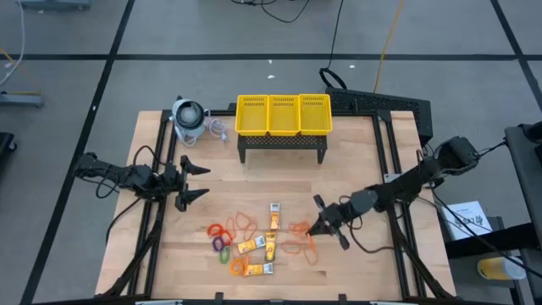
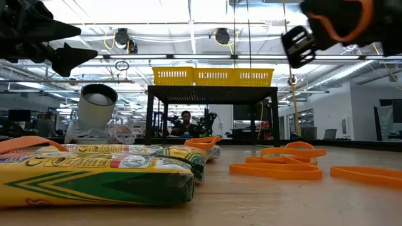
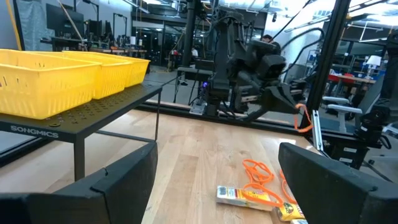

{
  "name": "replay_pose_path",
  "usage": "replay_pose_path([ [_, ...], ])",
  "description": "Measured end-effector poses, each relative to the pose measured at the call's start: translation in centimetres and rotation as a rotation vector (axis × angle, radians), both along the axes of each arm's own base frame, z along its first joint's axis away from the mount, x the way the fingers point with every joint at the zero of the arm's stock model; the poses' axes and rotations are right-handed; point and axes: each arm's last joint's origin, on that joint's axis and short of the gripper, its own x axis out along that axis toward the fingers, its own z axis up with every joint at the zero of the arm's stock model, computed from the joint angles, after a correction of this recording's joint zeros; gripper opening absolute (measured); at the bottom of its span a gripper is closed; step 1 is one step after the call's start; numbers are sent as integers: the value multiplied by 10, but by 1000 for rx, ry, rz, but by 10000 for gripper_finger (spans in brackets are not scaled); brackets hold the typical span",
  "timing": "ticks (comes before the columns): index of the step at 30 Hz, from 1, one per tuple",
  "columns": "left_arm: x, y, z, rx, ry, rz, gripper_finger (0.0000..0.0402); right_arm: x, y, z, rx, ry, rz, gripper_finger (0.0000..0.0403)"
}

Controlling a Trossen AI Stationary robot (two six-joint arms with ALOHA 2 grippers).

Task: Pick & Place Office Desk Supplies
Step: Put the orange rubber band into the right yellow bin on the shelf

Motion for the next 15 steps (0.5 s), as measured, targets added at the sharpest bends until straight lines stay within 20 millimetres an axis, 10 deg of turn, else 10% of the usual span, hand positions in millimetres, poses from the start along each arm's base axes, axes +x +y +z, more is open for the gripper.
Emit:
replay_pose_path([
  [15, 0, 0, 0, 0, 0, 0, 340, 51, -86, 50, 48, -24, -87, 0],
])
